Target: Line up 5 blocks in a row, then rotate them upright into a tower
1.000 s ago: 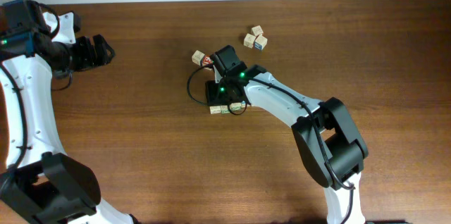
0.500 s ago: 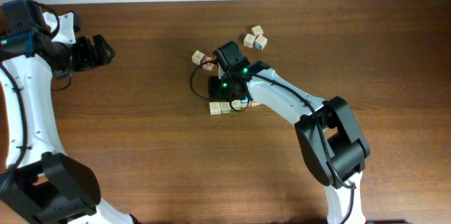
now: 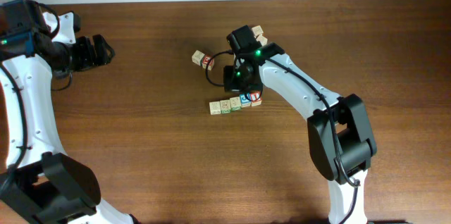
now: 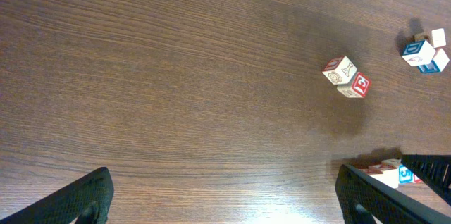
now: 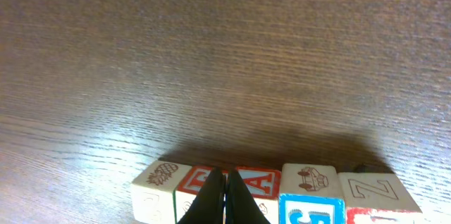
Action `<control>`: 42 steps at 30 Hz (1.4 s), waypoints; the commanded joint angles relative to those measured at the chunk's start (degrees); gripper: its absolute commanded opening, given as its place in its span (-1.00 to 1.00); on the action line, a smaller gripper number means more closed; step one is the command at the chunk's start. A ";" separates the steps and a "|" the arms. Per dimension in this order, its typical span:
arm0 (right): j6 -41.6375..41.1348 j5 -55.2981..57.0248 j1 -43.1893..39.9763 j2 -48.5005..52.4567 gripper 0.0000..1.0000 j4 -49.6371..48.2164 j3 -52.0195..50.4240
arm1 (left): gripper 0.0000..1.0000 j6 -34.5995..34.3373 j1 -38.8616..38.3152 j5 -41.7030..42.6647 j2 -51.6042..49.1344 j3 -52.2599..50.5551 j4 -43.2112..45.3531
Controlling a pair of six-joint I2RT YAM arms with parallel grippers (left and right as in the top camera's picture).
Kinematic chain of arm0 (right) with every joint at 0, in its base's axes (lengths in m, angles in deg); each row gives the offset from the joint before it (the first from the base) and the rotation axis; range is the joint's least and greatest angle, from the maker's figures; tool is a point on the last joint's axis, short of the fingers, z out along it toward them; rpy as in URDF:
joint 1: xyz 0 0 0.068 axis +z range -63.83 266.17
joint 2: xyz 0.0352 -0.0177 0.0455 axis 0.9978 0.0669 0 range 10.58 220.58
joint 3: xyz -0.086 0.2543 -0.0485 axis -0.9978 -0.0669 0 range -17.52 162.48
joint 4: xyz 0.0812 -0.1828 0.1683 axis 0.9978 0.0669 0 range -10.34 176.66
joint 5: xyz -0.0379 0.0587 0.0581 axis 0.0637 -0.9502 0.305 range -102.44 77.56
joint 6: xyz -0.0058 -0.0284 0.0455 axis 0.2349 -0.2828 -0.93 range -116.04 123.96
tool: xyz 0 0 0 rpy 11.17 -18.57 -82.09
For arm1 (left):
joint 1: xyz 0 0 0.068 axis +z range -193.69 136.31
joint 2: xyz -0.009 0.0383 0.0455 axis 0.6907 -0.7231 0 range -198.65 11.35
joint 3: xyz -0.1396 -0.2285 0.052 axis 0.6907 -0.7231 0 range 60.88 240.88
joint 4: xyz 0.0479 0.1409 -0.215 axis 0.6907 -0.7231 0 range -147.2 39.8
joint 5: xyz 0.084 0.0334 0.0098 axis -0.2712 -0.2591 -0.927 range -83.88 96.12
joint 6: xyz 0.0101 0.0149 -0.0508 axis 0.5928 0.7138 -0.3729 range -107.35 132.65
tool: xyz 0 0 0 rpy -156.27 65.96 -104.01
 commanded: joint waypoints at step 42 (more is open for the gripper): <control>3.56 -1.62 -4.90 3.72 -0.88 -1.22 2.69 | 0.98 -0.37 0.09 0.59 -0.07 1.27 -0.07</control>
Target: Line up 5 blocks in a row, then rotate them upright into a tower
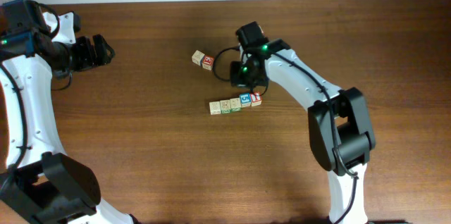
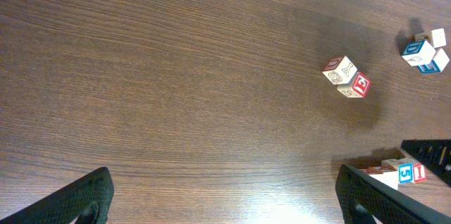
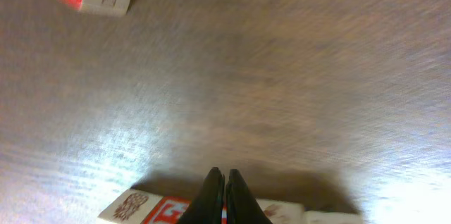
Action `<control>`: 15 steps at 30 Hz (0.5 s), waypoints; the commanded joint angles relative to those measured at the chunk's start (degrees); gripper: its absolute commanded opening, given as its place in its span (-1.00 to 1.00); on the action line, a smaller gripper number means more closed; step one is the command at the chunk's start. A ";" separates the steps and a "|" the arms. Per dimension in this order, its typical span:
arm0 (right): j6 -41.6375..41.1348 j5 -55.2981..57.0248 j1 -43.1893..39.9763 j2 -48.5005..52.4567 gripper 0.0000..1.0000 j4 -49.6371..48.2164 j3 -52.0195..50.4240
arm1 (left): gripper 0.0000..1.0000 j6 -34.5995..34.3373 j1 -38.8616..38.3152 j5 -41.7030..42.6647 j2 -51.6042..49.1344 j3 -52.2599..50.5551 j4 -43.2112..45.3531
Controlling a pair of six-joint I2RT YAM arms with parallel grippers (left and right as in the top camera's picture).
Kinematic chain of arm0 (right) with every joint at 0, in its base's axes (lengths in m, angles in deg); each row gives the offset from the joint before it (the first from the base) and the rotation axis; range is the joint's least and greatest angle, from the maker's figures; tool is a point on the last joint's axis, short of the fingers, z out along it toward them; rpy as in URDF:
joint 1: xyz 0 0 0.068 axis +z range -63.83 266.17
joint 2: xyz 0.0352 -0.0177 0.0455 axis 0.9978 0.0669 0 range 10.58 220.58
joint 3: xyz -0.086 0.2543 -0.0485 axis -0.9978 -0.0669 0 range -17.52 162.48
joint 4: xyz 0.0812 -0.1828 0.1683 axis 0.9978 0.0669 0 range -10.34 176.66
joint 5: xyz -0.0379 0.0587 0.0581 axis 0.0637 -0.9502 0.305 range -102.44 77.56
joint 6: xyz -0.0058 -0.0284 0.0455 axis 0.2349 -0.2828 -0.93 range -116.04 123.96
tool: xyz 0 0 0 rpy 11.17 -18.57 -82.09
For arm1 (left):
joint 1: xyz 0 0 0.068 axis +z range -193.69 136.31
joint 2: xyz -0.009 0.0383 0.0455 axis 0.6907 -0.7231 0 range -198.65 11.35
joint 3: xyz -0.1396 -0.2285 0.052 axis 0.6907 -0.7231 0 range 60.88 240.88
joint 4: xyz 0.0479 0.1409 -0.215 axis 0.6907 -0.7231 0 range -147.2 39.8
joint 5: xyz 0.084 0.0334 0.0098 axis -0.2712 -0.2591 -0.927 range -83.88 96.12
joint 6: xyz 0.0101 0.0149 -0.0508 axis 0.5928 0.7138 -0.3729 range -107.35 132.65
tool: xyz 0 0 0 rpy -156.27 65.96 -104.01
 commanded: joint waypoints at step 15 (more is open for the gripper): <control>1.01 0.11 -1.01 0.70 -0.88 6.40 0.46 | 0.98 -0.37 0.09 0.59 -0.07 1.27 -0.07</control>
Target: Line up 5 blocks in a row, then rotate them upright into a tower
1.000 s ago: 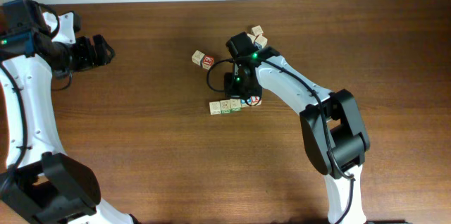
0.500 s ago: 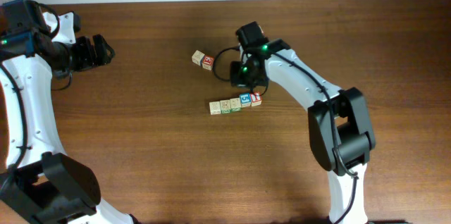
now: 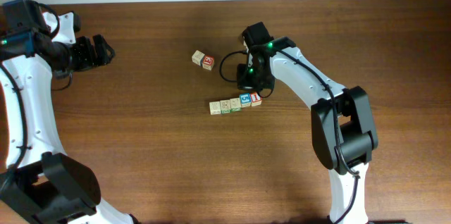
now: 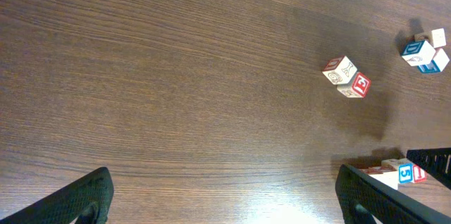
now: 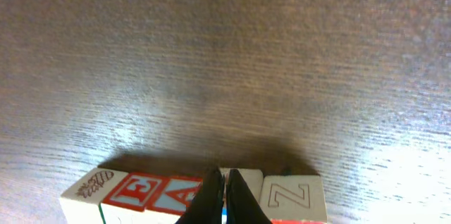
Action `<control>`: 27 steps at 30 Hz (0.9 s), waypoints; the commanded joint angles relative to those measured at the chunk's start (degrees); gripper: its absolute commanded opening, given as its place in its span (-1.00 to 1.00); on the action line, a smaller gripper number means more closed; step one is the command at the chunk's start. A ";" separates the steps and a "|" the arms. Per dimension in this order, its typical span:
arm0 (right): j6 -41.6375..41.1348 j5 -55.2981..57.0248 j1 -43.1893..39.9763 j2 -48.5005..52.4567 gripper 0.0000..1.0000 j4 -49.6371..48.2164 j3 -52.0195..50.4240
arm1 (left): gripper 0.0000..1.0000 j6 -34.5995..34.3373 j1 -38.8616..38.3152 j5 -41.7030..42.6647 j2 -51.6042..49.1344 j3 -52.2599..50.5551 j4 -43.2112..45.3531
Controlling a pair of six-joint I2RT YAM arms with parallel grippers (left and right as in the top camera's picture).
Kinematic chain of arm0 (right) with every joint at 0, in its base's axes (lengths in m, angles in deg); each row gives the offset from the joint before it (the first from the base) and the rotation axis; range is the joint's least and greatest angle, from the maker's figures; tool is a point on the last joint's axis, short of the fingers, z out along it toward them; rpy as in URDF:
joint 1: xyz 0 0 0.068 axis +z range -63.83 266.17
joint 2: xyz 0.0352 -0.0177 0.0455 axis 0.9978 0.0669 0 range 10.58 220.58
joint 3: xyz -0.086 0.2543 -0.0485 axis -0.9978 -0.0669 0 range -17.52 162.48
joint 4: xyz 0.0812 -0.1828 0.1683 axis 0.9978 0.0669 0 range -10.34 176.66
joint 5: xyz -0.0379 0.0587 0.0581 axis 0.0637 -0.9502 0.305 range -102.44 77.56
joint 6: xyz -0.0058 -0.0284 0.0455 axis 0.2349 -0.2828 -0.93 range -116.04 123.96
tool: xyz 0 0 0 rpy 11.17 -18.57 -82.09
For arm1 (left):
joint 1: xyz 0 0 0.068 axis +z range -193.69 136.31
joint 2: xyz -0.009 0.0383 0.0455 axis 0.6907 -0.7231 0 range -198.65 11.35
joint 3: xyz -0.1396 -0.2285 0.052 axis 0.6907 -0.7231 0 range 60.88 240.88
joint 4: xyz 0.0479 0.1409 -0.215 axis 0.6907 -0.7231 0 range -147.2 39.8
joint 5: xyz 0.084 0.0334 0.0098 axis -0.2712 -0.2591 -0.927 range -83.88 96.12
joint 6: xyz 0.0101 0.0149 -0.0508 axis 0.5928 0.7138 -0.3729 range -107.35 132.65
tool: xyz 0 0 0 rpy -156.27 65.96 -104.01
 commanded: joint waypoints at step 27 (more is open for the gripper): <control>1.90 -0.13 1.46 1.38 -0.88 1.99 0.11 | 0.98 -0.37 0.09 0.59 -0.07 1.27 -0.07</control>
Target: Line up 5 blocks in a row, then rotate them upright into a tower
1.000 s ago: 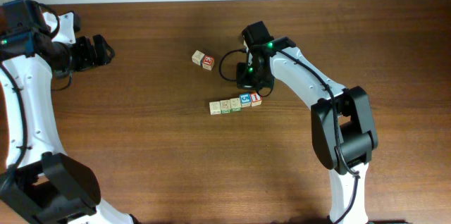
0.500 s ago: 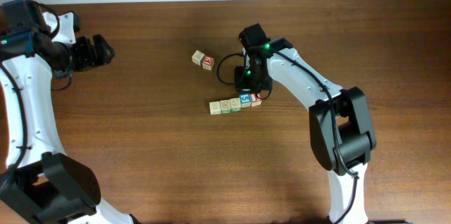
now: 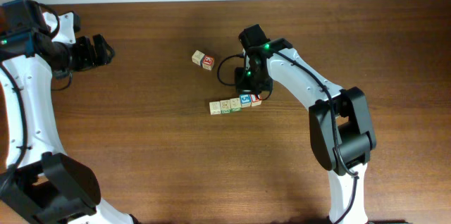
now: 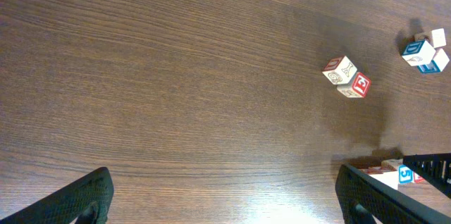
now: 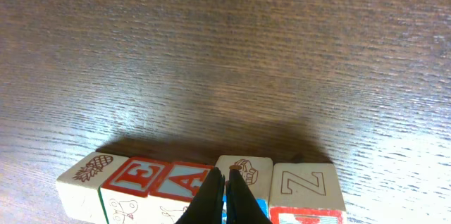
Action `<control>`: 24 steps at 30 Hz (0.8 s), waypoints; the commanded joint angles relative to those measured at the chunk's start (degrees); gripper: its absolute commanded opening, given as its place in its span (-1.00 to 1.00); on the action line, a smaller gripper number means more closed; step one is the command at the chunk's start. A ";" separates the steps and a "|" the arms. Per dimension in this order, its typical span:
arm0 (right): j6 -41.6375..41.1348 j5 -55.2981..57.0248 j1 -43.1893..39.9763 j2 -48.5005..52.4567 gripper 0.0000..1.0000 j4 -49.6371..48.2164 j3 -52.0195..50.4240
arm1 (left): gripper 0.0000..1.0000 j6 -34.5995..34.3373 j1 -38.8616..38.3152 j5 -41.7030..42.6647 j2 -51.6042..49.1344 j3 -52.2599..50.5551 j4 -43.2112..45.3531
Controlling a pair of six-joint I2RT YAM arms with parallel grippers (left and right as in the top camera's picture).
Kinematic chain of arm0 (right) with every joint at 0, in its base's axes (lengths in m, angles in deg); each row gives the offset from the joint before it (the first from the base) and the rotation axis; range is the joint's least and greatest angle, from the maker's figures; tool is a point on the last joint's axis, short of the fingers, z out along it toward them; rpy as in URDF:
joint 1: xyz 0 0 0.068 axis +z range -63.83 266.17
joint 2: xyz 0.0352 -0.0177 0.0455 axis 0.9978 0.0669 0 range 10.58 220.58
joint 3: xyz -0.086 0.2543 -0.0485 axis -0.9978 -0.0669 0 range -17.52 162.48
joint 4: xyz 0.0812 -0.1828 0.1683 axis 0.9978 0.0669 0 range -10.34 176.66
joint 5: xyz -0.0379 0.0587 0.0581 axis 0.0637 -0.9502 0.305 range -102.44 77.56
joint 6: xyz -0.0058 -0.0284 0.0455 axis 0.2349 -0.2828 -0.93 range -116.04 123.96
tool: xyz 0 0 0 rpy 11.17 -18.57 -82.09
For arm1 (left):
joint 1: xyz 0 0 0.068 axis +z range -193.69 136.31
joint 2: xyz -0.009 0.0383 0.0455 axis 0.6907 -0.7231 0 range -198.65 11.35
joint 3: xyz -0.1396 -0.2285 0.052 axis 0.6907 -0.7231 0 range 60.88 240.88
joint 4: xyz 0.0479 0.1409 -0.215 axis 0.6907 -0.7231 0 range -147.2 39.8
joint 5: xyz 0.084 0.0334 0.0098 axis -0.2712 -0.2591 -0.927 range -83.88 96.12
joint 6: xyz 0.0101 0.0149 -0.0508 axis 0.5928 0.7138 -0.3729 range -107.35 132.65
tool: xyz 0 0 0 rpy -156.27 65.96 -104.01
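Five lettered wooden blocks lie in one row (image 3: 235,103) at mid-table. The right wrist view shows a pineapple block (image 5: 83,176), a red E (image 5: 129,178), a red A (image 5: 183,182), a picture block (image 5: 246,168) and a Z (image 5: 308,182). My right gripper (image 5: 225,182) is shut and holds nothing. Its tips stand at the seam between the A and the picture block. From overhead the right gripper (image 3: 247,85) sits just behind the row. My left gripper (image 3: 99,51) is open at the far left, away from every block.
A loose pair of blocks (image 3: 203,60) lies behind and left of the row, the same pair (image 4: 346,76) showing in the left wrist view. A small cluster of blue and white blocks (image 4: 426,49) lies farther back. My right arm (image 3: 303,90) crosses the table's right half.
My right gripper has shifted slightly left and nearer the row, which sits higher in its view. It stays shut. The blocks and the left arm have not moved.
My right gripper, shut, had its tips at the E and A blocks. It then stood farther back from the row, with the loose pair in view. It then returned to the row by the picture block, where it remains. The left arm stayed still.
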 commanded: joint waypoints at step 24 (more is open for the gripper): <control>0.39 -0.35 0.31 1.36 -0.89 1.55 0.11 | 0.98 -0.37 0.09 0.59 -0.07 1.27 -0.07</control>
